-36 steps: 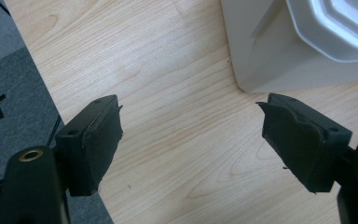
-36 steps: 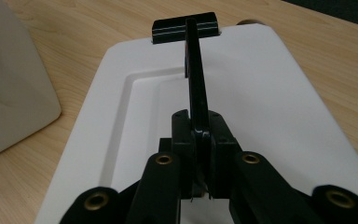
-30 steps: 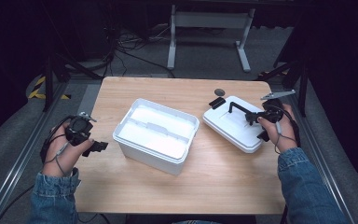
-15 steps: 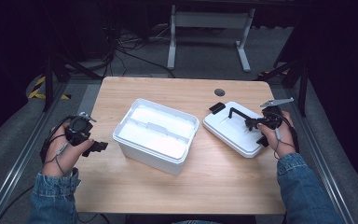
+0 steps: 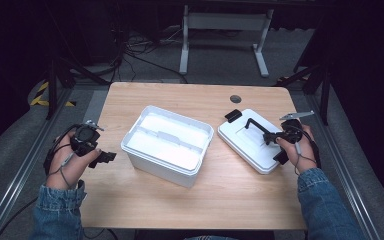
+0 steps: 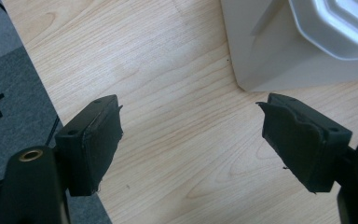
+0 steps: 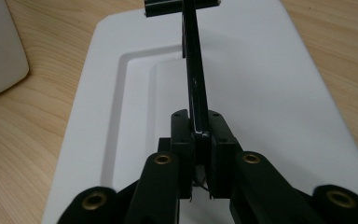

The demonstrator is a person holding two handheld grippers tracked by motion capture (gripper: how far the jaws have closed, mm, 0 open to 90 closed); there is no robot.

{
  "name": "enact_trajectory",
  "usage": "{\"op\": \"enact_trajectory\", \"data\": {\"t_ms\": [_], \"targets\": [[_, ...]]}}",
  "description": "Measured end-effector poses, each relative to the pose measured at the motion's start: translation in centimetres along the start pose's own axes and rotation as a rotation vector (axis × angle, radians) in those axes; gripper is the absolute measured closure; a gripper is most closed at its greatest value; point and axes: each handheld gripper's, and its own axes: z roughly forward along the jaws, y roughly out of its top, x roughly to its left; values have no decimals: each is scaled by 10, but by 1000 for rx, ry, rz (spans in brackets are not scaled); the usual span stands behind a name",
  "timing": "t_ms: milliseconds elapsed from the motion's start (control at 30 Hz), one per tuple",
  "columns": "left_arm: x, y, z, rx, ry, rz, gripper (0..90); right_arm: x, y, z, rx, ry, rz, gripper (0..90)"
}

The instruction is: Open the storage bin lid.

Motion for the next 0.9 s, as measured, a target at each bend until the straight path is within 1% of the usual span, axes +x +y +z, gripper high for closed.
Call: {"op": "enact_trajectory", "data": {"t_ms": [100, 167, 233, 300, 400, 467, 500, 633, 733, 900], "targets": [[0, 0, 0, 0, -2, -2, 205, -2, -4, 3, 11, 0, 11, 839], [0, 0, 0, 0, -1, 0, 205, -2, -6, 4, 8, -3, 12, 838], [-1, 0, 0, -1, -7, -12, 205, -2, -8, 5, 9, -1, 15, 838], [-1, 0, 1, 1, -7, -12, 205, -3, -11, 7, 16, -3, 18, 835], [-1, 0, 1, 0, -7, -8, 205, -4, -13, 6, 3, 2, 29, 830], [-1, 0, 1, 3, -10, -12, 205, -4, -13, 6, -3, 4, 31, 800], [-1, 0, 1, 4, -8, -8, 205, -4, -13, 5, -13, 2, 35, 752], [-1, 0, 1, 4, -7, -7, 205, -3, -10, -1, -43, -19, 28, 646], [-1, 0, 1, 3, -9, -9, 204, -3, -7, -7, -66, -29, 19, 598], [0, -1, 1, 7, -6, -10, 204, 0, 0, -20, -98, -41, 4, 572]]}}
